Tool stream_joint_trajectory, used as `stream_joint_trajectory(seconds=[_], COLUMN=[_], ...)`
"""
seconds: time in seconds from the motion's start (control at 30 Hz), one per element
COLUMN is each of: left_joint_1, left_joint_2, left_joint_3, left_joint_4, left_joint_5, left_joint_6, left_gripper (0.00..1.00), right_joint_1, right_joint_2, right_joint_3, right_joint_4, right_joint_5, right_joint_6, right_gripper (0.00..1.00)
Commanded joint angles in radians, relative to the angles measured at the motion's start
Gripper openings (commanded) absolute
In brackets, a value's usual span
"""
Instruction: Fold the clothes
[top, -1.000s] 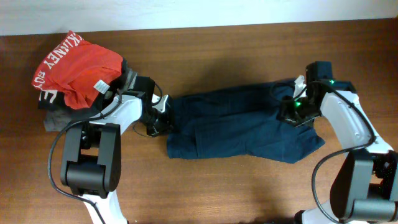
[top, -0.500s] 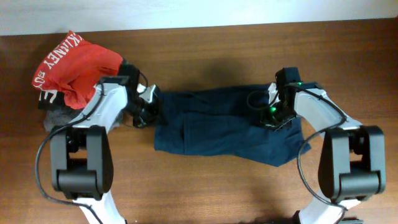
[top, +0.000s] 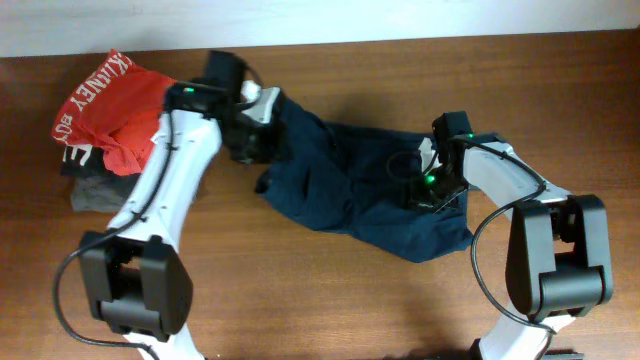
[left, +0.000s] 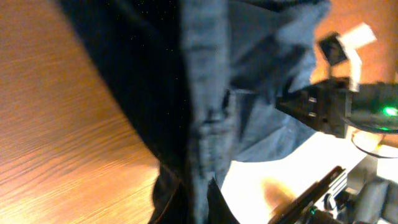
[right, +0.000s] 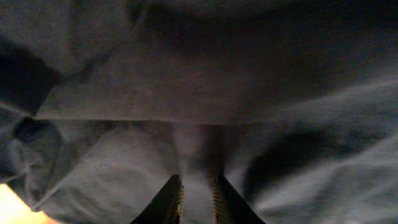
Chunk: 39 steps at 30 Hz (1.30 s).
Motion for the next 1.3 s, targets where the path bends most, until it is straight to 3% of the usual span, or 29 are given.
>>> stream_joint_trajectory(seconds=[0.0,0.27,0.4,0.57,0.8,1.1,1.27], left_joint_1=[-0.07,-0.034,0.026,0.044,-0.003,-0.177,-0.267], left_joint_2=[-0.033,-0.033,-0.033,-0.033,-0.026,0.1,0.211], left_joint_3=[0.055,0.246,0.363,0.423,0.426,0.425,0.425], left_joint_4=[-0.006,-0.211,-0.361,-0.444,-0.367,-0.231,-0.188], left_joint_5=[-0.03,-0.25,-0.35,-0.426,-0.45,-0.443,-0.45], left_joint_6=[-0.001,-0.014,0.09,0.206,0.215,-0.003,-0.026], left_gripper=[0.01,0.01,0.01,0.01,0.01,0.01,0.0], right_joint_1=[0.017,0.012,-0.044,-0.123,-0.167,-0.167,-0.175], right_joint_2=[0.014,0.007,-0.035,-0.059,-0.059,-0.053,-0.053], right_joint_3=[-0.005,0.002,0.075,0.232,0.353,0.352,0.352], right_joint_4=[0.0,-0.035,-0.121,-0.26,-0.333,-0.332,-0.328], right_joint_5=[-0.017,-0.016,-0.01,-0.009,-0.008,0.047,0.096], right_joint_6=[-0.006,-0.031,-0.021,-0.04,-0.072,-0.071,-0.051], right_gripper=[0.22,0.21,0.21,0.21,0.21,0.22,0.22])
